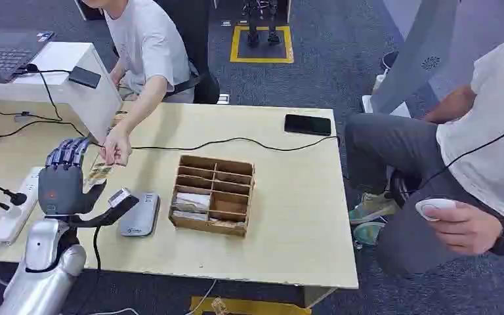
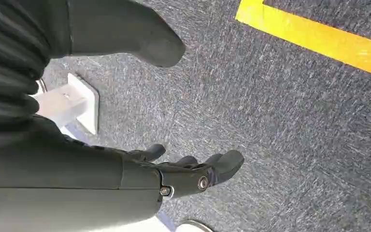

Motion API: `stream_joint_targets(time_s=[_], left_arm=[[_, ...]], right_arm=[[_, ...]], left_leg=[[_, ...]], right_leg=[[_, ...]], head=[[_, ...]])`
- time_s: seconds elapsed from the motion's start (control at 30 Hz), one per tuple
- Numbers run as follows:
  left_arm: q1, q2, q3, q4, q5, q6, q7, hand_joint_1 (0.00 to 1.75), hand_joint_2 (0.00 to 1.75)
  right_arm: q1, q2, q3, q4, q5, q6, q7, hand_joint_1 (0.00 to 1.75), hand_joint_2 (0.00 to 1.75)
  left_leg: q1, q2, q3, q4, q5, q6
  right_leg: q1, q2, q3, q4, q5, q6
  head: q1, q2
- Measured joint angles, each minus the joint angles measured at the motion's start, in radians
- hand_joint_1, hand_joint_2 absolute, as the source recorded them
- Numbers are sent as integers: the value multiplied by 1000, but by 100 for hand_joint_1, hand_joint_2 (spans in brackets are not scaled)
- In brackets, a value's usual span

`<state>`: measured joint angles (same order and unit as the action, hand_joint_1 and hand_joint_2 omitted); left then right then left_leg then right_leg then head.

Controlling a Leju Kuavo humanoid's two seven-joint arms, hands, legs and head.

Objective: Pass the card to the sensor for recognition and then transmit it.

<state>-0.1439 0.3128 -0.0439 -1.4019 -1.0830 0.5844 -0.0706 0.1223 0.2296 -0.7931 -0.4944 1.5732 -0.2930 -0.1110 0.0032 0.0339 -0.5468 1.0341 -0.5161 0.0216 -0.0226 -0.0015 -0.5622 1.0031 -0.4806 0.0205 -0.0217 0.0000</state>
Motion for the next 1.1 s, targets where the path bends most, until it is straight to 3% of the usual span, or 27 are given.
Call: stream_joint_targets(time_s=[0.27, 0.6, 0.8, 0.93, 1.0, 1.1], left_arm=[[0, 0, 0, 0, 59, -6, -20, 175, 175], [3, -1, 0, -1, 226, -57, -106, 175, 175], [-3, -26, 0, -17, 343, -211, -71, 175, 175], [-14, -49, 0, -40, 482, -393, -35, 175, 175], [-17, -57, -2, -50, 514, -433, -20, 175, 175], [-17, -61, -9, -56, 469, -433, 5, 175, 175]], right_arm=[[2, 0, 1, -8, 0, 0, -3, 0, 175], [6, 0, 4, -24, 0, 15, -6, 0, 175], [32, 24, 4, -94, 0, 81, 1, 0, 175], [56, 53, 3, -170, 0, 128, 2, 0, 175], [65, 63, 2, -200, 0, 139, 2, 0, 175], [75, 71, 2, -233, 0, 143, 0, 0, 175]], left_leg=[[0, 0, 0, 0, 0, 0], [0, 0, 0, 0, 0, 0], [0, 0, 0, 0, 0, 0], [0, 0, 0, 0, 0, 0], [0, 1, 0, 0, 0, 0], [0, 1, 0, 0, 0, 0]], right_leg=[[0, 0, 0, 0, 0, 0], [0, 0, 0, 0, 0, 0], [0, 0, 0, 0, 0, 0], [0, 0, 0, 0, 0, 0], [0, 1, -1, 0, 0, 0], [0, 1, -1, 0, 0, 0]], head=[[0, 0], [0, 0], [0, 0], [0, 0], [0, 0], [0, 0]])
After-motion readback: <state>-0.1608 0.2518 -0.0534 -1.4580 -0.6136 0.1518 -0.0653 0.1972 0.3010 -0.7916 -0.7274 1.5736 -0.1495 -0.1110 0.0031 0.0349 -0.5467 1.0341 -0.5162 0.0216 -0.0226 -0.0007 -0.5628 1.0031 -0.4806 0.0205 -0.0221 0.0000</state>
